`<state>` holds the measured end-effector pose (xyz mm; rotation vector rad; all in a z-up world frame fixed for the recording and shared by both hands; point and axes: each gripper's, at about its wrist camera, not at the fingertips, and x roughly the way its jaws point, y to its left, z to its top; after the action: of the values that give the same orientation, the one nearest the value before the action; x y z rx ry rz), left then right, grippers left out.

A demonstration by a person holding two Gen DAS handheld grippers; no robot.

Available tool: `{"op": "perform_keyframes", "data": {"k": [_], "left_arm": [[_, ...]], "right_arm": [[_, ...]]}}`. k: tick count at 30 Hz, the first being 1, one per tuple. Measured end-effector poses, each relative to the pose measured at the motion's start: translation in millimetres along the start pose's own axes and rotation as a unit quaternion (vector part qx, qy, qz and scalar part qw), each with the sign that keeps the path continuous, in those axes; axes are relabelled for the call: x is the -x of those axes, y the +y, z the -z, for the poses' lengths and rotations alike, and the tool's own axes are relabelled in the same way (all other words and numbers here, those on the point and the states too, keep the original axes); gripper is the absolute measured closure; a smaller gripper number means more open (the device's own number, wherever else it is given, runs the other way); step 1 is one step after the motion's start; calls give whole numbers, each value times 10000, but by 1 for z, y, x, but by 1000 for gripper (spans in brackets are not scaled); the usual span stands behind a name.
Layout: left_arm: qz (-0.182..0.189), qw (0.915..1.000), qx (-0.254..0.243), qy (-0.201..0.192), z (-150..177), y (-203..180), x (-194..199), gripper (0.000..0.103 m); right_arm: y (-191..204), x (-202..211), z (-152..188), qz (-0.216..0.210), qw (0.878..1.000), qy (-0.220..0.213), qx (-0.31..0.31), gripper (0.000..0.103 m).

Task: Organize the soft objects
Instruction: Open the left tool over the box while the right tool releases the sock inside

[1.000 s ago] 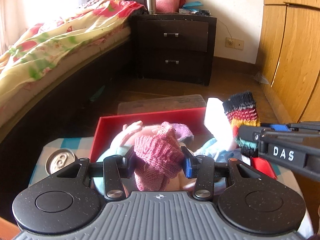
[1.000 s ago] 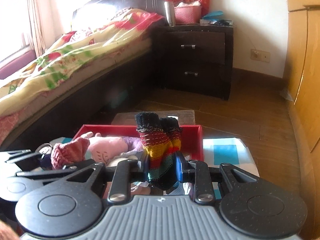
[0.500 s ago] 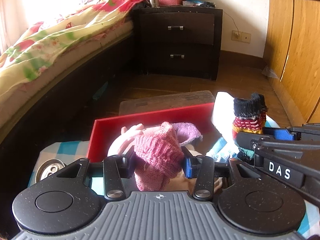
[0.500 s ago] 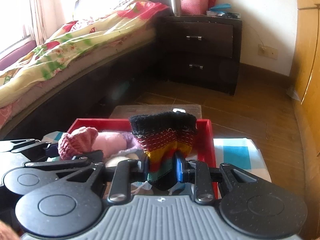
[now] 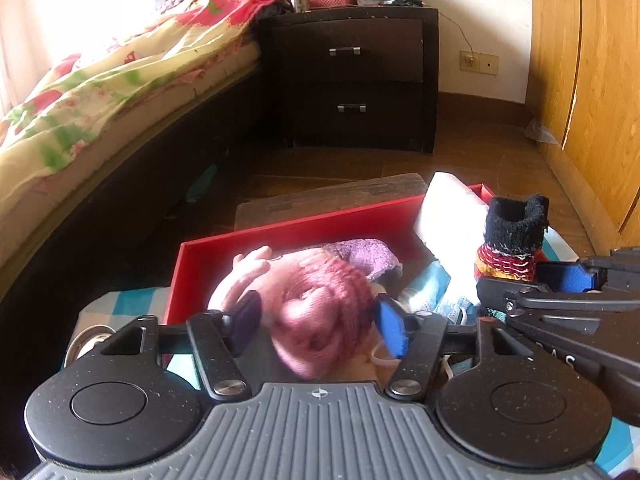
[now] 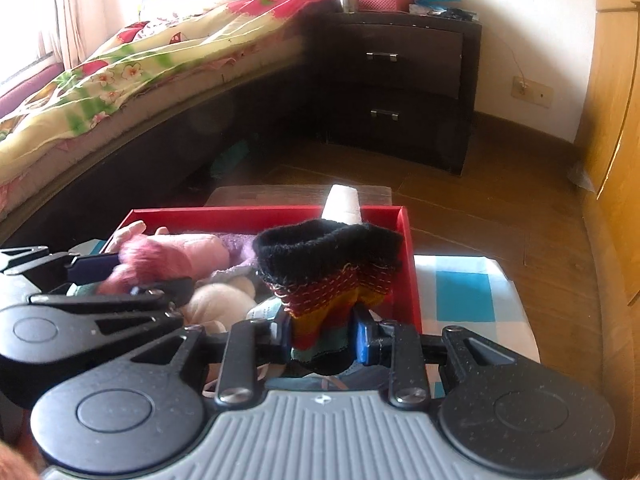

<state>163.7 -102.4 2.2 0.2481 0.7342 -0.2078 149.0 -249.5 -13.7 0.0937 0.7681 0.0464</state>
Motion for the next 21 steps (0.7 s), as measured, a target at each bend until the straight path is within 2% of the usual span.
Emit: {"op": "perform_keyframes", "data": {"k": [2, 4, 10, 16, 21], "left_arm": [[-134, 9999, -43, -49, -1, 0, 2, 28], [-176, 9998, -25, -95, -2, 2, 4, 24], [-129, 9997, 137, -146, -7, 9, 11, 24], [-91, 9995, 209, -206, -8, 12, 24, 18], [-23, 9996, 188, -228, -6, 14, 38, 17]], "right_arm": [[0, 1, -1, 72, 10000, 4, -5, 89], [-3, 3, -3, 112, 9999, -20, -54, 87], [-7, 13, -6, 205, 9995, -198, -107, 69], [-8, 28, -8, 225, 9990, -351, -160, 68], [-8, 42, -7, 190, 9987, -429, -219, 68]]}}
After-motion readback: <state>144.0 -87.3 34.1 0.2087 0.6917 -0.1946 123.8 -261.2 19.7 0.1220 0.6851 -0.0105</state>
